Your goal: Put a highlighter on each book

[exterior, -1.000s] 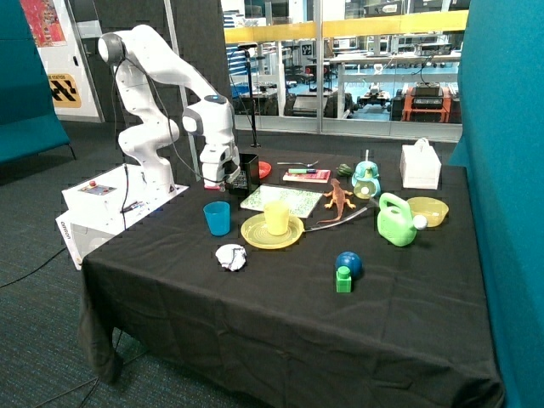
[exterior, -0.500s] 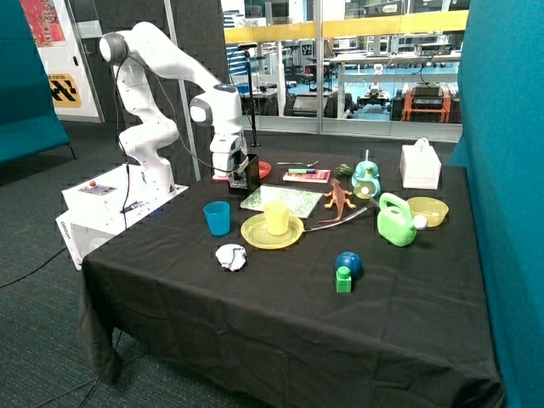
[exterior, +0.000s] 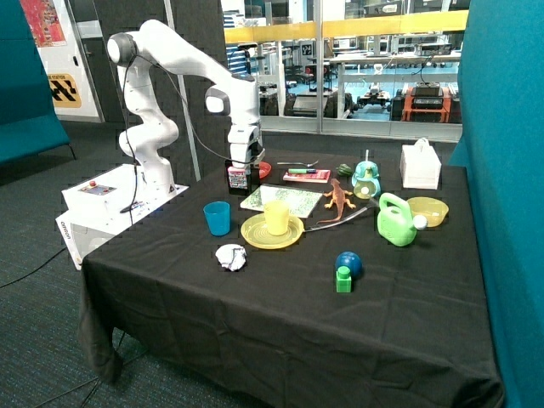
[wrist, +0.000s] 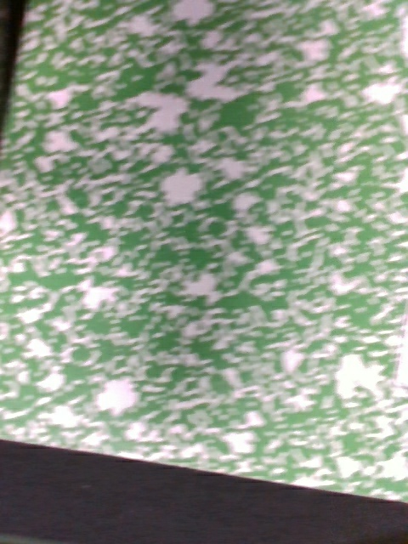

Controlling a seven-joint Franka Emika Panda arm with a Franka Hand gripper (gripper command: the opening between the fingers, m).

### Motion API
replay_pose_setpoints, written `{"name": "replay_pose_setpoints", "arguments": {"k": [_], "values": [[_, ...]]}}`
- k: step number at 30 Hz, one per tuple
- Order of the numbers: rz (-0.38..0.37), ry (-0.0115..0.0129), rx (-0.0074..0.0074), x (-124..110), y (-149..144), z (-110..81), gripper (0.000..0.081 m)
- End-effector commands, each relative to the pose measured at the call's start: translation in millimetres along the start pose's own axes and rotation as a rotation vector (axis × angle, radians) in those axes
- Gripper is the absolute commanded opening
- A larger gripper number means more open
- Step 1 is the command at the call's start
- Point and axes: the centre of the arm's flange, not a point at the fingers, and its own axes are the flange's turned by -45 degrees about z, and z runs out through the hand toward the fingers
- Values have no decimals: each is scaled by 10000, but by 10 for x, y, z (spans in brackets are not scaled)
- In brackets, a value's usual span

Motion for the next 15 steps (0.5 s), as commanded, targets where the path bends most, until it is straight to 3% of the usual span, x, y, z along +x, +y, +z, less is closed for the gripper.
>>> {"name": "replay_pose_setpoints", "arguments": {"k": [1,15], "values": [[-28,-29,-13,440,-77,-83,58],[194,-29,-13,709,-215,316,63]]}}
